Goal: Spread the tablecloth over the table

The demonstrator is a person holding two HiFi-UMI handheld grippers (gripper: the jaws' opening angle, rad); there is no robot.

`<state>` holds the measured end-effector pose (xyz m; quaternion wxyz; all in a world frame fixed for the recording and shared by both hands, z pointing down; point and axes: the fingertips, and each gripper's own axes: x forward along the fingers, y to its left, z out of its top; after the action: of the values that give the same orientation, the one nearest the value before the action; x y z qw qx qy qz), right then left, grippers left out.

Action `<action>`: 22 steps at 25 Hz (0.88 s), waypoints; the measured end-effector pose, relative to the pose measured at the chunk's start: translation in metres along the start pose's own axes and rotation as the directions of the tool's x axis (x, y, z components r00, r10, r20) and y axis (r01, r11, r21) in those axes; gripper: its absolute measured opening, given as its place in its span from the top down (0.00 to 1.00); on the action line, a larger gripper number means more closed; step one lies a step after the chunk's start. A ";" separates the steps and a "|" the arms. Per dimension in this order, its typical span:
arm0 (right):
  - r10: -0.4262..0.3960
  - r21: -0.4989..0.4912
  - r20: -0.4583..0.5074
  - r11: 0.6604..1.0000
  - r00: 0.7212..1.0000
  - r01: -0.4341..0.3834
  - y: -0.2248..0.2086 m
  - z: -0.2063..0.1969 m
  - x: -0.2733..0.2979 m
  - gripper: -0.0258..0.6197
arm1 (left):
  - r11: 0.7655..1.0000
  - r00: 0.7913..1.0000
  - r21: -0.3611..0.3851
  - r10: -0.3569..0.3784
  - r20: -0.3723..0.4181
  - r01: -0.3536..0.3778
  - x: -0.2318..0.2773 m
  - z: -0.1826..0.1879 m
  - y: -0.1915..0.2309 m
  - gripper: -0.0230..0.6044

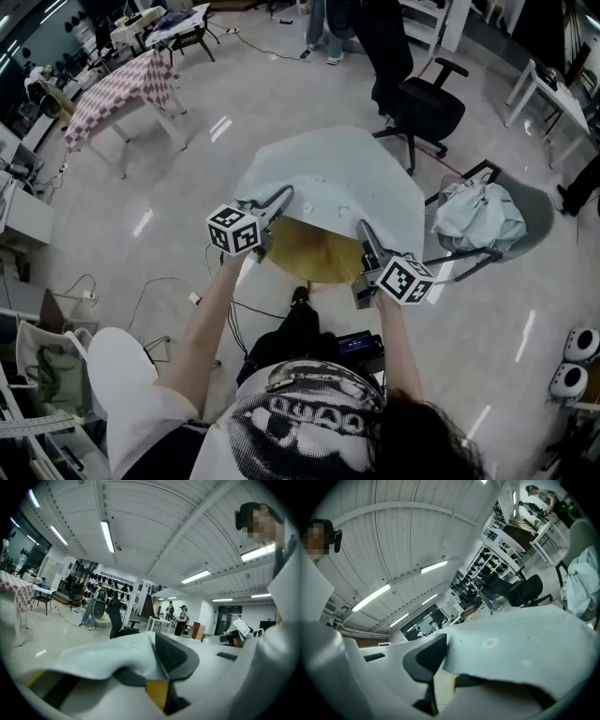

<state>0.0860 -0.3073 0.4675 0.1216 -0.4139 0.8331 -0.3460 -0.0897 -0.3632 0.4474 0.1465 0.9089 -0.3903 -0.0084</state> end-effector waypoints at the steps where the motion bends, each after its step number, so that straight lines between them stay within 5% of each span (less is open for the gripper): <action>1: 0.006 0.011 -0.010 1.000 1.000 -0.006 0.002 -0.007 -0.005 0.89 | 1.000 1.000 -0.008 0.009 -0.003 -0.009 -0.007 -0.005 -0.003 0.86; 11: 0.037 0.126 -0.111 0.992 0.993 -0.023 -0.004 -0.079 -0.037 0.89 | 0.991 0.993 -0.077 0.107 -0.048 -0.111 -0.056 -0.064 -0.018 0.85; 22: -0.042 0.181 -0.203 0.980 0.978 0.079 -0.017 -0.154 -0.050 0.88 | 0.986 0.976 -0.079 0.134 -0.173 -0.150 -0.092 -0.128 -0.013 0.85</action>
<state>0.0525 -0.2022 0.5880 0.0657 -0.3892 0.7917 -0.4662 -0.1281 -0.2557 0.5575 0.2204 0.8685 -0.4398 0.0607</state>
